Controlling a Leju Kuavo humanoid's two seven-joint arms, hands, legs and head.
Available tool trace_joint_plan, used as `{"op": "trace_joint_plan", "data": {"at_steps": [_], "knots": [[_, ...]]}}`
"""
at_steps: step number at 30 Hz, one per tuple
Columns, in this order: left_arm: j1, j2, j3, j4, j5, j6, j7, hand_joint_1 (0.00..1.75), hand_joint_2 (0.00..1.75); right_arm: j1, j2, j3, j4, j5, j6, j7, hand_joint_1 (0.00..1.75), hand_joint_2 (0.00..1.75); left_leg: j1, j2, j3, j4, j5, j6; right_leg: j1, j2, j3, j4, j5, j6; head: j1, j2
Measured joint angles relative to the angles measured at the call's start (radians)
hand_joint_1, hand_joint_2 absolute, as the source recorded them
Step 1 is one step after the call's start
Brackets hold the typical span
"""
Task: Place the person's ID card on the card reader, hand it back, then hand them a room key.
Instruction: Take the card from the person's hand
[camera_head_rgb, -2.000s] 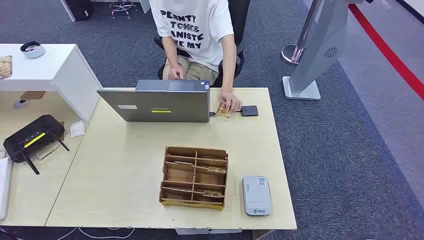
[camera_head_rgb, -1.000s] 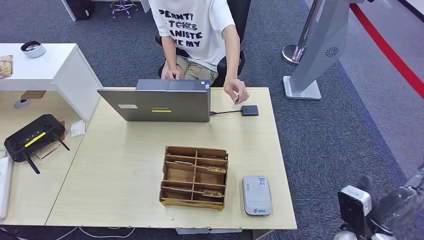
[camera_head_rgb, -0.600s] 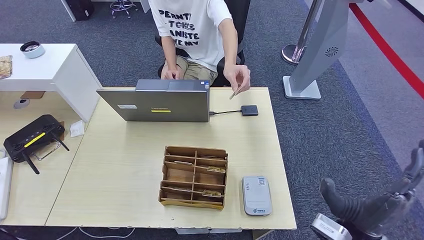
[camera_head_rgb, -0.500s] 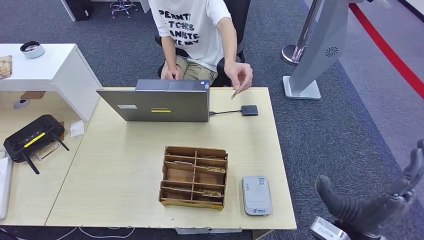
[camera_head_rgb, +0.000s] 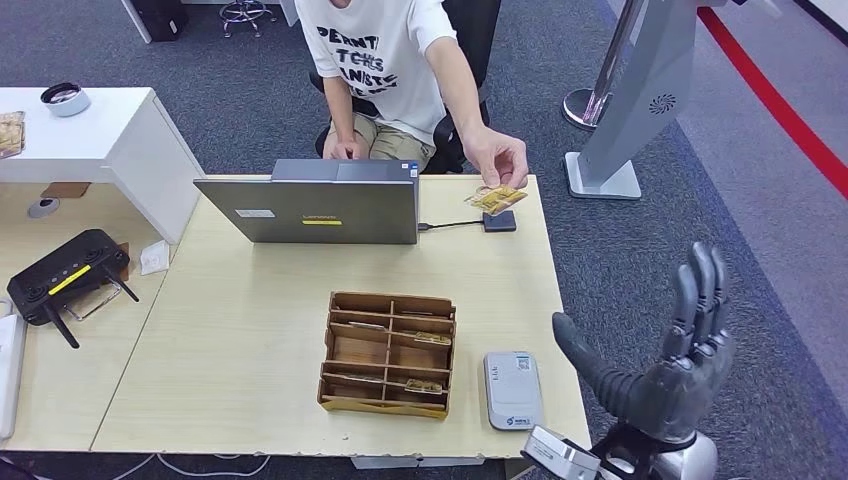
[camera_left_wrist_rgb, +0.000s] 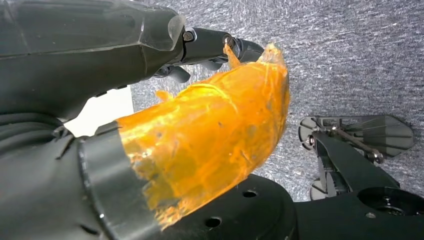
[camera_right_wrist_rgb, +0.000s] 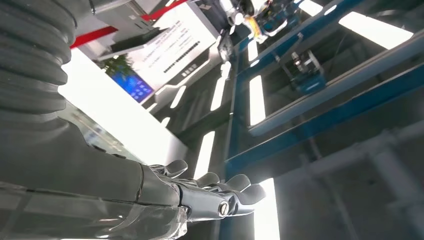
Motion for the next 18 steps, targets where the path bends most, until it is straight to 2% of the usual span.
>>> {"op": "trace_joint_plan", "data": {"at_steps": [4,9,14,18], "knots": [[-0.004,0.006,-0.021,0.0,-0.012,-0.011,0.0,0.0,0.0,-0.097,-0.073,0.073,0.087,0.111,0.0,0.118,0.0,1.75,0.0,0.001,0.0,0.0,0.0,0.0,0.0,0.001,0.0,0.0,0.001,0.0,0.0,0.0],[-0.013,0.013,-0.039,0.0,0.023,-0.011,-0.002,0.0,0.0,-0.263,-0.193,0.196,0.239,0.213,0.0,0.285,0.0,1.75,0.0,0.002,0.001,0.001,0.001,0.001,0.0,0.002,0.001,0.0,0.002,0.0,0.0,0.0],[-0.013,0.02,-0.035,0.0,0.051,-0.008,-0.009,0.0,0.0,-0.381,-0.279,0.27,0.358,0.243,0.001,0.353,0.0,1.75,0.0,0.002,0.001,0.001,0.001,0.001,0.0,0.002,0.0,0.0,0.002,0.0,0.0,0.0],[-0.013,0.023,-0.035,0.0,0.05,-0.013,-0.012,0.0,0.0,-0.445,-0.321,0.304,0.425,0.252,0.003,0.378,0.0,1.75,0.0,0.002,0.001,0.001,0.001,0.001,0.0,0.002,0.0,0.0,0.002,0.0,0.0,0.0]]}}
